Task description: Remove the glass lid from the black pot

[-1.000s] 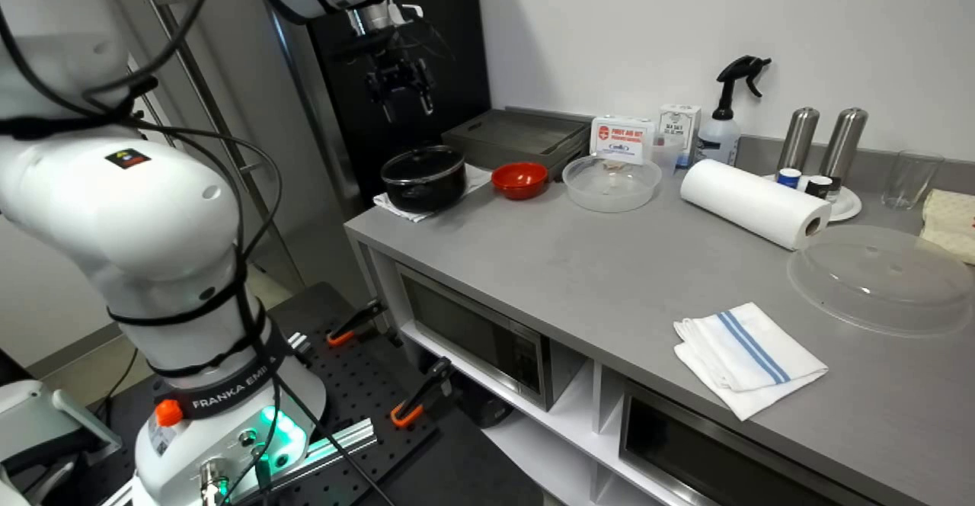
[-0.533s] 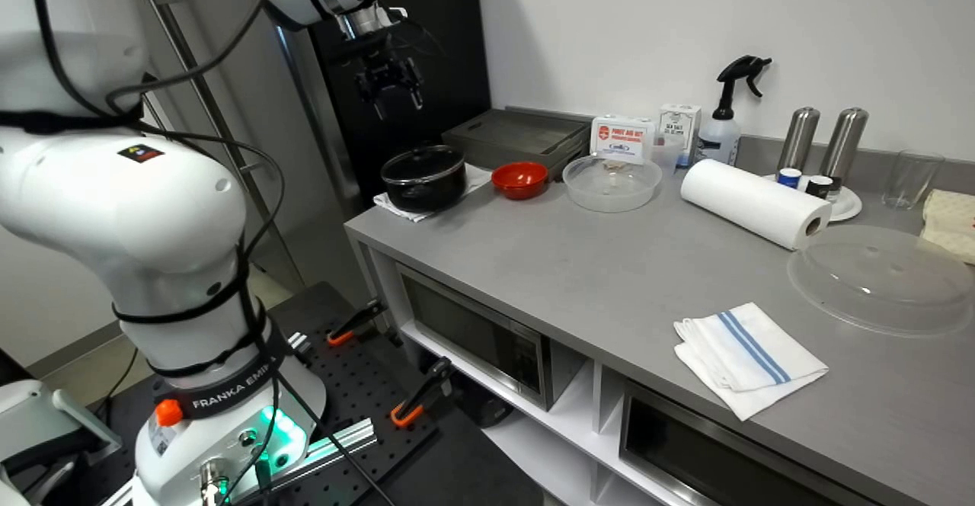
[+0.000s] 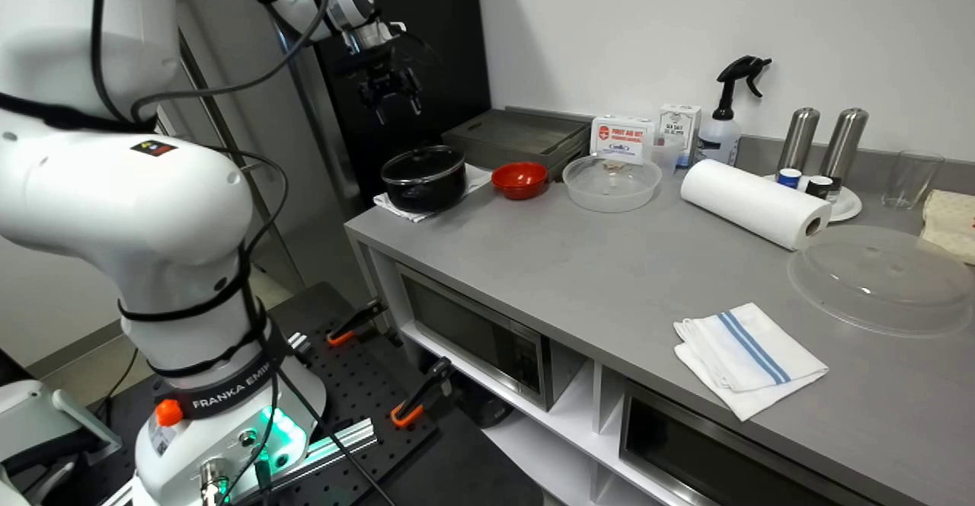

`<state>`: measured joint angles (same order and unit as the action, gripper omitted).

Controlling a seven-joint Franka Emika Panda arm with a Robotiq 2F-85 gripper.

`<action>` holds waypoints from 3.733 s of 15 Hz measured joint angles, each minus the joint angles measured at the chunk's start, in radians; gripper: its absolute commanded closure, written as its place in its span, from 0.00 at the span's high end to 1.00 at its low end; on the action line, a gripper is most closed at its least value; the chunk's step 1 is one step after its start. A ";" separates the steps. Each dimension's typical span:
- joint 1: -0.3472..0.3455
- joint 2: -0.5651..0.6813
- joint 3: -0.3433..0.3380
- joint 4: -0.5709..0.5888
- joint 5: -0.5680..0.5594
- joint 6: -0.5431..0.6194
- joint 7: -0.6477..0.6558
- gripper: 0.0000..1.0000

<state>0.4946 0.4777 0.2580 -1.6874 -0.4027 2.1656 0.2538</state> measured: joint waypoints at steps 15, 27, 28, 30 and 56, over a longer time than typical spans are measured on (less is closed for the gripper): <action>0.118 0.405 -0.137 0.496 0.004 -0.138 0.000 1.00; 0.172 0.569 -0.149 0.732 0.030 -0.244 -0.009 1.00; 0.175 0.577 -0.149 0.748 0.037 -0.253 -0.013 1.00; 0.178 0.595 -0.149 0.779 0.056 -0.269 -0.022 1.00; 0.139 0.678 -0.104 0.891 0.140 -0.279 -0.094 0.25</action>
<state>0.6339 1.1559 0.1540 -0.7961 -0.2632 1.8863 0.1593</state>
